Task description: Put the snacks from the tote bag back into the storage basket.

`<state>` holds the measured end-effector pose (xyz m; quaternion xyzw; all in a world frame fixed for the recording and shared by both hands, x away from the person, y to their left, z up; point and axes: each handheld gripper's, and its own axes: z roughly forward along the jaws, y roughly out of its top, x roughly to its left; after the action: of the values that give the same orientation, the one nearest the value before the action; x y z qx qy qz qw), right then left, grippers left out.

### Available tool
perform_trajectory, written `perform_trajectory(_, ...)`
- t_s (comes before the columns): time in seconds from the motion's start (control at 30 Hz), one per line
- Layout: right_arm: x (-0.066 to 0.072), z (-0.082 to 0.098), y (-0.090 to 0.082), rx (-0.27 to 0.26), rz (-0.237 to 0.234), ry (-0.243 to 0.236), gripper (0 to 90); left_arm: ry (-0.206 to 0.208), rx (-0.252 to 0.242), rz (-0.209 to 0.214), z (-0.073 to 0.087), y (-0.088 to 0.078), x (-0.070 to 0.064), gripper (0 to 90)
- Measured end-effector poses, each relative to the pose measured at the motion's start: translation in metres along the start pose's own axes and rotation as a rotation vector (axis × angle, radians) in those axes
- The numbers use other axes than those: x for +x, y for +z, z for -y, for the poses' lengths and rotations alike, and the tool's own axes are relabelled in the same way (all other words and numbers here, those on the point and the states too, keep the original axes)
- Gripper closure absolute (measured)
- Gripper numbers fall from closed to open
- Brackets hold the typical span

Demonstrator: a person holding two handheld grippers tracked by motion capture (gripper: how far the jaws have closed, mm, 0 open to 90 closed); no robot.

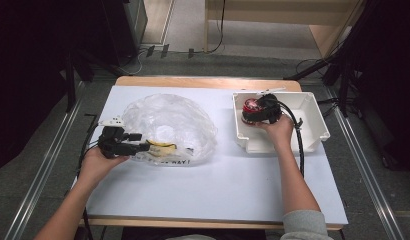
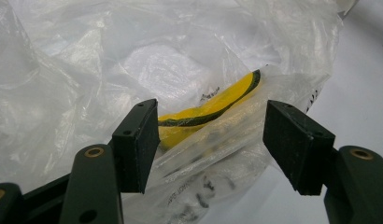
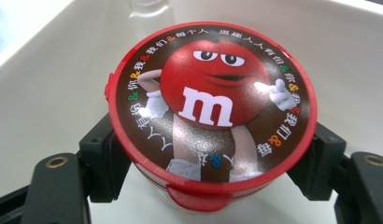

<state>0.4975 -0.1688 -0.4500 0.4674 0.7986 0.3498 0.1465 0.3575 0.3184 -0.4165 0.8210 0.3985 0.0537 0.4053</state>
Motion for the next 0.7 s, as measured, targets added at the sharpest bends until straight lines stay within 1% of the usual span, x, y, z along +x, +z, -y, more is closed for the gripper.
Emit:
perform_trajectory(0.23,0.0004,0.0016,0.0022,-0.013,0.005,-0.031,26.2,0.0,0.002,-0.002,0.0002,0.0002,-0.0001,36.9)
perform_trajectory(0.4,-0.0003,0.002,0.0033,-0.017,0.008,-0.036,26.1,-0.002,0.001,-0.004,0.0004,0.0008,-0.0005,36.9)
perform_trajectory(0.6,0.0002,0.0023,0.0048,-0.01,0.009,-0.029,25.2,-0.001,0.002,-0.002,0.0004,0.0006,-0.0005,36.9)
perform_trajectory(0.7,-0.0016,0.0028,0.005,-0.001,-0.007,-0.009,24.4,0.001,0.004,-0.002,0.0004,0.0006,-0.0007,36.9)
